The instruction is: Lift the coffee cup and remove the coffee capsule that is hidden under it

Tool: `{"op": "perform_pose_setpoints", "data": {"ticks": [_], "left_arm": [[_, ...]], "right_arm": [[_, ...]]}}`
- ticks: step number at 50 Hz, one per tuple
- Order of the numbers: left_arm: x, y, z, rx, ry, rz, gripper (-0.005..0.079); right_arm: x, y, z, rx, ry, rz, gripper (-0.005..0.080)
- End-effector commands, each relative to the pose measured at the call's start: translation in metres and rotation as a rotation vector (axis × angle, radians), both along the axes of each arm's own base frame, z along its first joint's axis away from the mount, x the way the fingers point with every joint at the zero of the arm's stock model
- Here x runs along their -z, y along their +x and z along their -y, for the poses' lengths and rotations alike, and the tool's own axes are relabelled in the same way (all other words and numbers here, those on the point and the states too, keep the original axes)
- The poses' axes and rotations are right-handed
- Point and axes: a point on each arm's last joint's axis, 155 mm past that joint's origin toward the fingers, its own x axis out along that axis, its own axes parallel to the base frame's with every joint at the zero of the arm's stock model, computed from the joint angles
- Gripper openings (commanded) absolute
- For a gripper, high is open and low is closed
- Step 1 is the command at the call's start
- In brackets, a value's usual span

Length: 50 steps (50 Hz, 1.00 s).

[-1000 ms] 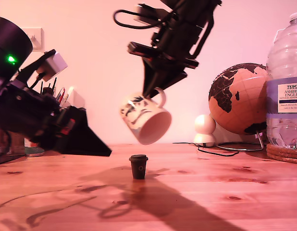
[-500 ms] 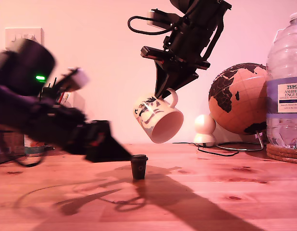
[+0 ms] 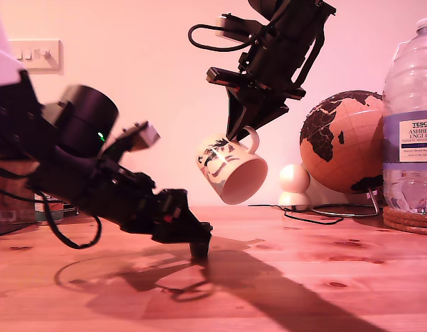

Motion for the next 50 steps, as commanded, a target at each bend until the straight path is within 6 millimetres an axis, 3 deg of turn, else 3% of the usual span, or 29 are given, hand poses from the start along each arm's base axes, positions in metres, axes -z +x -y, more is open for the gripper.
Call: {"op": "perform_pose_setpoints", "data": {"ticks": [1,22,34,43,50], "left_arm": [[0.002,0.002,0.004,0.004,-0.002,-0.003,0.0603],[0.014,0.009,0.01,0.012,0.023,-0.039,0.0586],[0.026,0.004,0.008,0.024,0.058,-0.068,0.0446],[0.024,0.004,0.01,0.033,0.049,-0.065,0.0268],[0.021,0.006,0.011,0.033,0.043,-0.055,0.0255]], "right_arm": [[-0.024,0.004,0.0,0.003,0.036,0.055,-0.0012],[-0.027,0.005,0.0,0.003,0.044,0.066,-0.0012],[-0.027,0.006,0.001,0.005,0.045,0.066,-0.0012],[-0.027,0.006,0.001,0.005,0.045,0.066,-0.0012],[-0.027,0.006,0.001,0.005,0.045,0.066,-0.0012]]}}
